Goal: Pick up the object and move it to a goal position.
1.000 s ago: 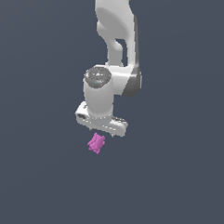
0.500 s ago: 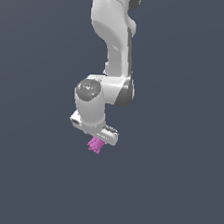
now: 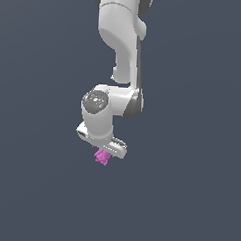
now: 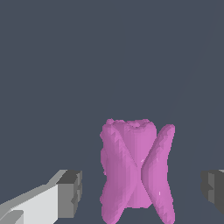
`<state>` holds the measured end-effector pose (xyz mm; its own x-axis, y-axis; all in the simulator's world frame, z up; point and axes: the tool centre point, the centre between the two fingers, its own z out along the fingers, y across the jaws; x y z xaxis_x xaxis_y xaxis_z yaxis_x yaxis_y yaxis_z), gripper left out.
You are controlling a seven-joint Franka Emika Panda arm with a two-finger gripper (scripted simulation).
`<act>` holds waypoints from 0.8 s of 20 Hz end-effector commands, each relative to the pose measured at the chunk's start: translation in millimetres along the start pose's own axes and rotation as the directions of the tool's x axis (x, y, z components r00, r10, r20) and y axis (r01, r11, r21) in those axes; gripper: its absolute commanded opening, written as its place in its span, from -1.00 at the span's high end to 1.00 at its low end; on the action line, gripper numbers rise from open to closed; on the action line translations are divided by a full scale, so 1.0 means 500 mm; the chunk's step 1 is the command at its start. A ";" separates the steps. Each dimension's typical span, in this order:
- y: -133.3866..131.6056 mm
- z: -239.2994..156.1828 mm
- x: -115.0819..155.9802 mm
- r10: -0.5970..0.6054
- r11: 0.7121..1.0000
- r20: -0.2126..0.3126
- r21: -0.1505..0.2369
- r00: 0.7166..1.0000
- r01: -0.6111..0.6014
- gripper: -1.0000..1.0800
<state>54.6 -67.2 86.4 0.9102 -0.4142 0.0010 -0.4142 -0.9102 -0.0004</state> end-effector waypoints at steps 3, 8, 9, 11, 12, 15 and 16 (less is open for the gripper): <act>0.001 0.048 -0.002 0.003 1.000 0.001 -0.001 1.000 -0.003 -0.92; 0.000 0.069 0.000 0.003 1.000 0.001 -0.001 1.000 -0.003 -0.92; 0.000 0.069 0.001 0.003 1.000 0.001 -0.001 1.000 -0.003 -0.92; 0.000 0.068 0.001 0.003 1.000 0.001 -0.001 1.000 -0.003 1.00; 0.000 0.068 0.001 0.003 1.000 0.001 -0.001 1.000 -0.003 1.00; 0.000 0.068 0.001 0.003 1.000 0.001 -0.001 1.000 -0.003 1.00; 0.000 0.068 0.001 0.003 1.000 0.001 -0.001 1.000 -0.003 1.00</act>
<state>54.9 -67.5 52.2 0.9087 -0.4174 -0.0004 -0.4174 -0.9087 0.0002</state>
